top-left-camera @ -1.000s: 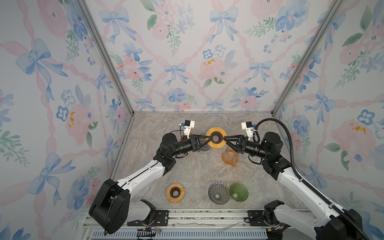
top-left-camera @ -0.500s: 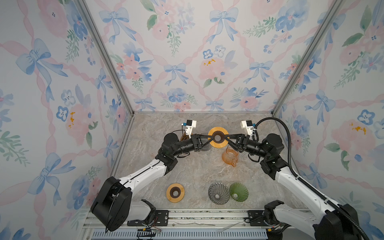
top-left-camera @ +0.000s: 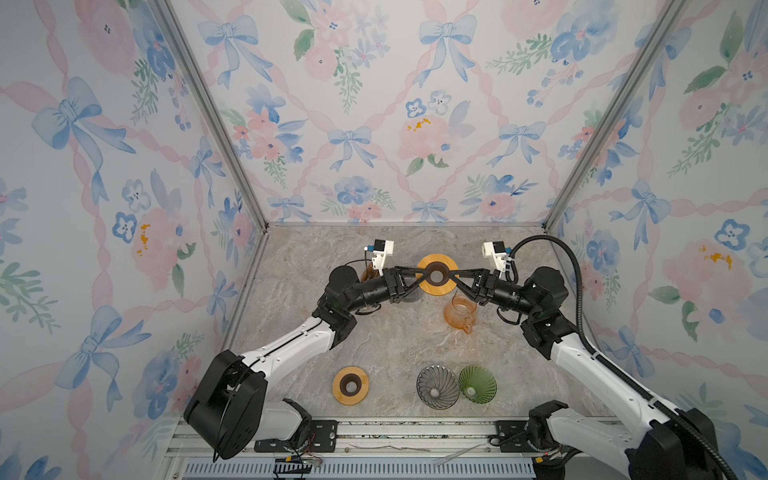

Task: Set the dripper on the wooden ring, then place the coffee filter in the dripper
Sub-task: 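Carry the wooden base over the orange pitcher with the right gripper while the left rises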

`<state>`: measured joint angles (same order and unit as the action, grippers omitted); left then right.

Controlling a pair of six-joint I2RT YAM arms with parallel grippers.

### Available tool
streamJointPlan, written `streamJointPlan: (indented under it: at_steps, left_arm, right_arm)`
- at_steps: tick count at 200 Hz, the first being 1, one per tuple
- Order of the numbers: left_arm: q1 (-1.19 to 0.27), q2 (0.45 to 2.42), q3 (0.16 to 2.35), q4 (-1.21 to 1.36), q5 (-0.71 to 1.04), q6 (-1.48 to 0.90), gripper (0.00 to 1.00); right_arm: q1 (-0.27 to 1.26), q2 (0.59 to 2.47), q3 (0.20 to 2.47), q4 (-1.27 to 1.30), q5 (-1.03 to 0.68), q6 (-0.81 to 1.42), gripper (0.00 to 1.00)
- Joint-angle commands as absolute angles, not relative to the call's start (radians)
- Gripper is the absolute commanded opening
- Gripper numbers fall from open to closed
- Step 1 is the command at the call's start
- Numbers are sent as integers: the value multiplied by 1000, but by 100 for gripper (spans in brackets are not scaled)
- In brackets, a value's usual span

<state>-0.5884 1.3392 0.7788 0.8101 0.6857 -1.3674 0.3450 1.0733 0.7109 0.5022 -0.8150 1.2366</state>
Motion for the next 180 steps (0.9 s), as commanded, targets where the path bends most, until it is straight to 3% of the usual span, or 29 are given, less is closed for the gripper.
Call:
streamJointPlan:
  at_steps: [1, 39, 105, 180]
  left_arm:
    - [-573, 1346, 799, 796, 702, -1345, 58]
    - [-522, 1315, 841, 567, 725, -1199, 97]
    - [-486, 1298, 1054, -9, 689, -749, 98]
    - [-458, 1366, 1222, -101, 772, -527, 98]
  right_arm:
    - [319, 1035, 729, 432, -811, 1193, 15]
    - [262, 997, 724, 337, -813, 1154, 14]
    - [136, 963, 704, 151, -830, 1056, 13]
    - [33, 988, 657, 77, -851, 982, 12]
